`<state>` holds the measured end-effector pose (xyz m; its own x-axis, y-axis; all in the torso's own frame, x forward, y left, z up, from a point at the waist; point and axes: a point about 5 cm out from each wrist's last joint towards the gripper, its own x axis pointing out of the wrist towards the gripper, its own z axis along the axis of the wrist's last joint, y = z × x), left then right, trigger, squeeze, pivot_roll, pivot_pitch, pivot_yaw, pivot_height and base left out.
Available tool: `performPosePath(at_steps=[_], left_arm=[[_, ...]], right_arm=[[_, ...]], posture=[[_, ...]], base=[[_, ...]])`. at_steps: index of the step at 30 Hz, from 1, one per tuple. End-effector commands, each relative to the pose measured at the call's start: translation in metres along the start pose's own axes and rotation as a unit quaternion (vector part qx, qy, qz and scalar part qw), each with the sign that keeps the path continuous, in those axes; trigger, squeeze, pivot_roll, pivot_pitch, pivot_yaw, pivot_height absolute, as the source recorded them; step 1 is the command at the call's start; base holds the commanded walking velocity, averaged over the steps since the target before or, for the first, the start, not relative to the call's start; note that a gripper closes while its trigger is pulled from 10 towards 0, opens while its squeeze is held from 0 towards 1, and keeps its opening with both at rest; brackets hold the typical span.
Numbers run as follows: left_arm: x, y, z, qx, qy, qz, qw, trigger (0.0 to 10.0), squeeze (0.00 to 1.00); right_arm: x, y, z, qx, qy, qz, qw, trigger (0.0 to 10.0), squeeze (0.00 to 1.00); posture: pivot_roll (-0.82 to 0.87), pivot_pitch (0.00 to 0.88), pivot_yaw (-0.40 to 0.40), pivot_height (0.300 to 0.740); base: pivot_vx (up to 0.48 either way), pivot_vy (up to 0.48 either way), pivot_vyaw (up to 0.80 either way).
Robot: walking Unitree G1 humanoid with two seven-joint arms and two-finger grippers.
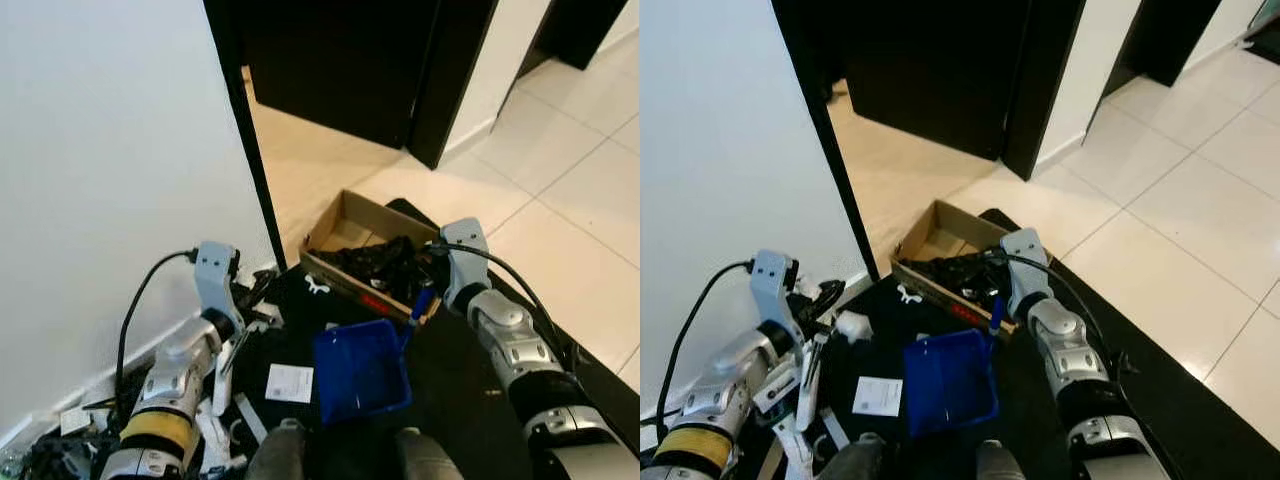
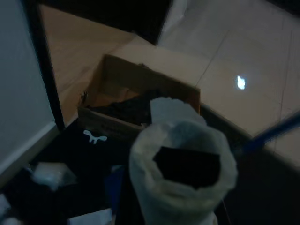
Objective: Sweep floor
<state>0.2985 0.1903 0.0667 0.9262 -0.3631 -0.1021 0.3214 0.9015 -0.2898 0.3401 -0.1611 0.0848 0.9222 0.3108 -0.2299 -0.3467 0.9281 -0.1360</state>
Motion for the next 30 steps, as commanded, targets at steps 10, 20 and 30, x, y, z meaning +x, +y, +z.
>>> performPosePath(at_steps=[10,20,30], left_arm=[[0.000,-0.028,-0.045,-0.365,0.002,0.006,0.931,10.0,0.00],[0.033,-0.106,-0.028,-0.452,0.019,-0.130,0.882,10.0,0.00],[0.046,-0.132,-0.020,-0.506,0.039,-0.172,0.844,10.0,0.00]], right_arm=[[0.000,0.005,-0.005,0.001,0.010,0.006,1.000,10.0,0.00],[0.001,0.005,-0.003,0.000,0.009,0.007,1.000,10.0,0.00],[-0.001,0.004,-0.004,0.002,0.008,0.003,1.000,10.0,0.00]], posture=[[0.10,0.199,0.007,0.740],[0.08,0.200,0.009,0.740],[0.07,0.202,0.012,0.740]], base=[[0.000,0.000,0.00],[0.000,0.000,0.00],[0.000,0.000,0.00]])
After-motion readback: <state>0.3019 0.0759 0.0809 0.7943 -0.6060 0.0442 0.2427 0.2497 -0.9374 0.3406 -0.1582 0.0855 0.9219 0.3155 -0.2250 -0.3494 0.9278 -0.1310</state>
